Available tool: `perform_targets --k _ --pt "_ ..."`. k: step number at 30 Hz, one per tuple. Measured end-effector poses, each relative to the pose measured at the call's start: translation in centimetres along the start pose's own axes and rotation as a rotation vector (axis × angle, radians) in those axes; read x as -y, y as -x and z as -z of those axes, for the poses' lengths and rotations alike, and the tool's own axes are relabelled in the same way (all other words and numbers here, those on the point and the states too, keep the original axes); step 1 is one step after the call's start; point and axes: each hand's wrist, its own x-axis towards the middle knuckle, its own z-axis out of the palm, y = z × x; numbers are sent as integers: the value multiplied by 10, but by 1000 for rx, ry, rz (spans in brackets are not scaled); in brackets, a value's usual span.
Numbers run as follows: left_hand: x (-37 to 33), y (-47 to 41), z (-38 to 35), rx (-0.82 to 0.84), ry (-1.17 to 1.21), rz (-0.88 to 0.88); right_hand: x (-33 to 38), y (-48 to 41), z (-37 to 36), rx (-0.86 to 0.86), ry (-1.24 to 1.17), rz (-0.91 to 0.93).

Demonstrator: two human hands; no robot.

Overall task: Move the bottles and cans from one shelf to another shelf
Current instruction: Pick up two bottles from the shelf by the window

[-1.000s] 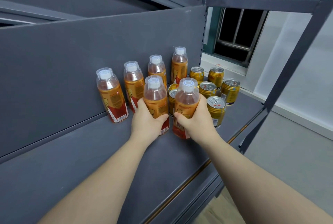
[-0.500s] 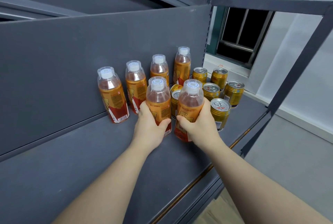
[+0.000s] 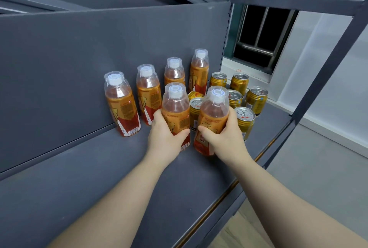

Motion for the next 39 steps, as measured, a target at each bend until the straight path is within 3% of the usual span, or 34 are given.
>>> perform_targets --k 6,17,27,39 --pt "-15 13 10 -25 79 1 13 12 2 -34 25 -1" --pt "-28 103 45 -129 34 90 36 72 14 67 28 65" --pt "-38 237 84 -326 -44 194 62 161 21 296 14 139" --pt "-14 391 181 -603 -108 323 117 290 -52 651 -88 209"
